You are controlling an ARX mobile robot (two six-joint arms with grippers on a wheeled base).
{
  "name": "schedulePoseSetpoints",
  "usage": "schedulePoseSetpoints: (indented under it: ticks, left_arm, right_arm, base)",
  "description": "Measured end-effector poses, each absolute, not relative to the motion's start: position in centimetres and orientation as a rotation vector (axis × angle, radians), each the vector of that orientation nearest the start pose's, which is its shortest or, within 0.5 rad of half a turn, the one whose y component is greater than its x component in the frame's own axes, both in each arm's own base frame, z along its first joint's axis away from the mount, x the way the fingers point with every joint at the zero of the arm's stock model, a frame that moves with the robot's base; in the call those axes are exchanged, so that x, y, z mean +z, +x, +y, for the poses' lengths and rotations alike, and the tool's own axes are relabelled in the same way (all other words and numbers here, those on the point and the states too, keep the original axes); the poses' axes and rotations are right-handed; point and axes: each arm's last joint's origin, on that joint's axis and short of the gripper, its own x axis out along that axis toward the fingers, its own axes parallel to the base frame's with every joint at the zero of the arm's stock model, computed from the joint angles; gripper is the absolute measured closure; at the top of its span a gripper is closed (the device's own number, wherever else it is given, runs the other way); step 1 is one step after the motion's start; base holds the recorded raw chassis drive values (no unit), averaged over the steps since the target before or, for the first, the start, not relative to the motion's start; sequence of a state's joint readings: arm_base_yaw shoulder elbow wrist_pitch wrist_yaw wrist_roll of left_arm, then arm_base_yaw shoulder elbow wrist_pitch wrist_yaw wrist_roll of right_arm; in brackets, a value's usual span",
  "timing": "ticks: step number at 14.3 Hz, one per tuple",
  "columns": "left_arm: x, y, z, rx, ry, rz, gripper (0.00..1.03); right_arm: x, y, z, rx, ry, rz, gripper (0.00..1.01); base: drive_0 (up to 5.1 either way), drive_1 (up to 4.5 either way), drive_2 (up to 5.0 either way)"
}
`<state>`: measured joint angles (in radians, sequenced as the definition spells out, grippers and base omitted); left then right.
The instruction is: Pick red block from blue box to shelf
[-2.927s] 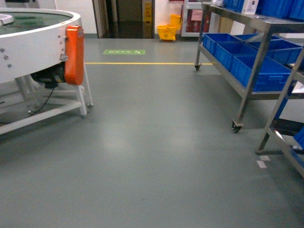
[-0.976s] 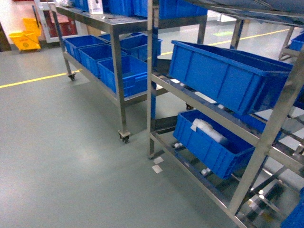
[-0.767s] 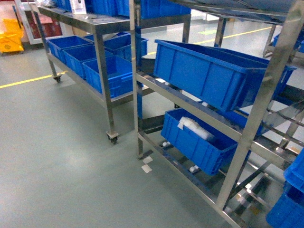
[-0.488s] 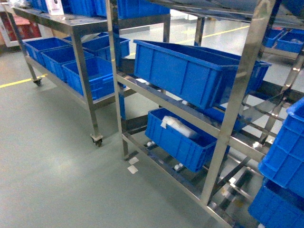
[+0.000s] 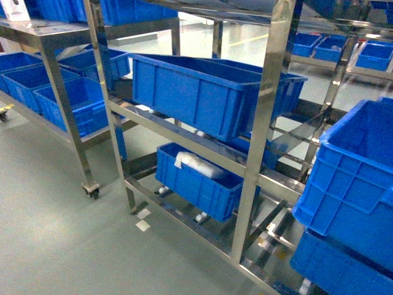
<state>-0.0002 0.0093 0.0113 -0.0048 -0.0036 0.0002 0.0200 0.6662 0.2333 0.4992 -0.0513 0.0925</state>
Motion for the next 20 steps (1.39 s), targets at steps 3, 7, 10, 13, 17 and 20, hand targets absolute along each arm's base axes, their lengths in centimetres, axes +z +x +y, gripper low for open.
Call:
schedulePoseSetpoints:
  ticks: [3,7,10,13,17,20]
  left_arm:
    - [16.62,9.76,0.01,0.002,0.000,0.003,0.05]
    - [16.61,9.76,0.00,0.000,0.000,0.003,0.05]
    - [16.62,9.76,-0.02,-0.002,0.000,0.002,0.05]
    - [16.62,9.76,-0.01,-0.001,0.000,0.002,0.05]
    - [16.65,9.76,-0.01,-0.001,0.000,0.001,0.05]
    - [16.63,9.76,-0.01,-0.001,0.000,0.001,0.05]
  right_arm:
    - [22.46,15.64,0.46,0.075,0.091,-0.062,0.75]
    - [22.39,15.69,0.46,0.074,0.091,-0.056,0.75]
    - [22.39,15.69,0.45,0.071,0.092,-0.057,0.75]
    - [22.40,15.69,0.45,0.071,0.092,-0.057,0.75]
    - [22.47,15.64,0.45,0.071,0.091,-0.063,0.75]
    - [22.42,15.65,0.45,0.071,0.092,-0.058,0.75]
  base:
    - [-1.9,0.91,-4.7]
    - [-1.5,-1.49,-1.5]
    - [-1.5,-1.49,-1.5]
    - [-1.5,-1.49,-1.5]
    - [0.0,0.00,0.0]
    - [-3.3,5.04,-1.0]
